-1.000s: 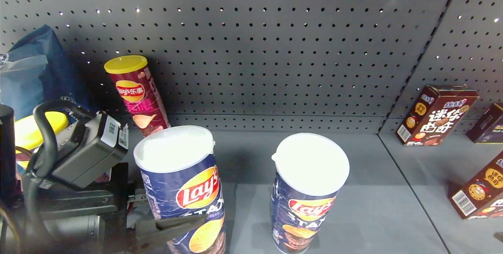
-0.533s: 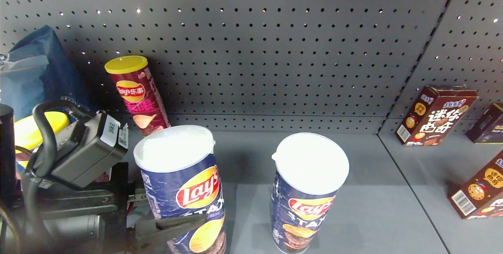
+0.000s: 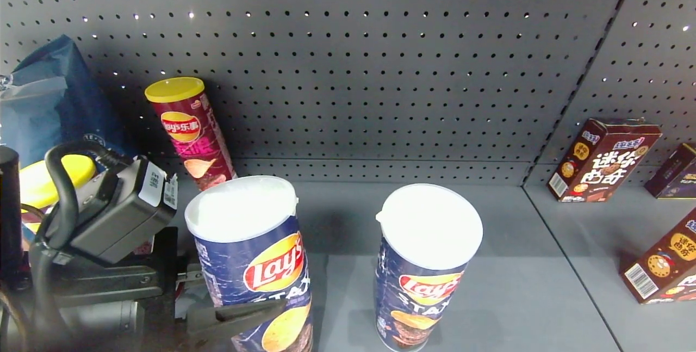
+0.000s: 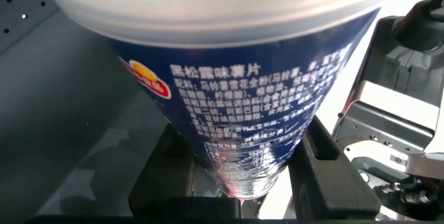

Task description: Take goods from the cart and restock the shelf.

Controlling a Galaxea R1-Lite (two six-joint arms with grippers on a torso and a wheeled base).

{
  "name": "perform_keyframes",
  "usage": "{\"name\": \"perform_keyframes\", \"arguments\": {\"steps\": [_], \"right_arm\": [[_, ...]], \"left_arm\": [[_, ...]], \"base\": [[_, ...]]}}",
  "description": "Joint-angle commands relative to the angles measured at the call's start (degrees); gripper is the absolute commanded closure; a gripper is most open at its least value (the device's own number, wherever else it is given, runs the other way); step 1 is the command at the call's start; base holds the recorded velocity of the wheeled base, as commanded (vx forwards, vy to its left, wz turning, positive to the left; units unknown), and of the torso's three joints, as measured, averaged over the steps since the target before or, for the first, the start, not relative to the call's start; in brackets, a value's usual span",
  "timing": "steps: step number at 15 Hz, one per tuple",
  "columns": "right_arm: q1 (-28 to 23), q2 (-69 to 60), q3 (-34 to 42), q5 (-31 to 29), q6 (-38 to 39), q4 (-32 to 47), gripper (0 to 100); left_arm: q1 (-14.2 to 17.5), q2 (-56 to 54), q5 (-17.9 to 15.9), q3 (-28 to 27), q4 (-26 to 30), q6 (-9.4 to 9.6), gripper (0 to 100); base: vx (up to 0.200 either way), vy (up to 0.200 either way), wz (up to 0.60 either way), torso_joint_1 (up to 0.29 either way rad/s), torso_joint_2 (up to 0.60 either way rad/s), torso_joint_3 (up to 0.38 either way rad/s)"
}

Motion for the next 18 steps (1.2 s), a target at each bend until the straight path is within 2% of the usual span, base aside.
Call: {"name": "perform_keyframes", "arguments": {"steps": [1,5,7,9,10,12,18], "right_arm": [[-9.4,-1.7,0.2,1.7,1.2,-0.4,0],[-9.4,-1.7,0.3,0.3,7.3,-0.7,0],[-9.4,-1.7,1.8,-2.9,6.6,-3.7,0],[-9.4,-1.7,2.2,-1.9,6.4,-5.2,0],[-9.3,-1.7,2.1,4.7,4.9,-1.0,0],[-8.7,-1.7,2.1,3.6,6.3,-1.0,0],[-8.7,-1.7,2.2,2.3,7.8,-1.0,0]], "left_arm": [[-0.1,-0.1,0.0,0.6,-0.1,0.04,100],[-0.1,-0.1,0.0,0.2,-0.1,-0.05,100],[-0.1,-0.1,-0.1,-0.3,-1.1,-0.05,100],[-0.1,0.0,-0.2,-0.5,-1.9,-0.05,100],[-0.1,0.0,-0.5,-0.5,-2.0,-0.05,100],[-0.2,0.1,-1.7,-0.5,-2.0,-0.05,100],[0.4,0.0,-1.7,-1.8,-2.0,-0.13,100]], "base": [[0.0,0.0,0.0,0.0,0.0,0.0],[0.0,0.0,0.0,0.0,0.0,0.0],[0.0,0.0,0.0,0.0,0.0,0.0],[0.0,0.0,0.0,0.0,0.0,0.0],[0.0,0.0,0.0,0.0,0.0,0.0],[0.0,0.0,0.0,0.0,0.0,0.0],[0.0,0.0,0.0,0.0,0.0,0.0]]}}
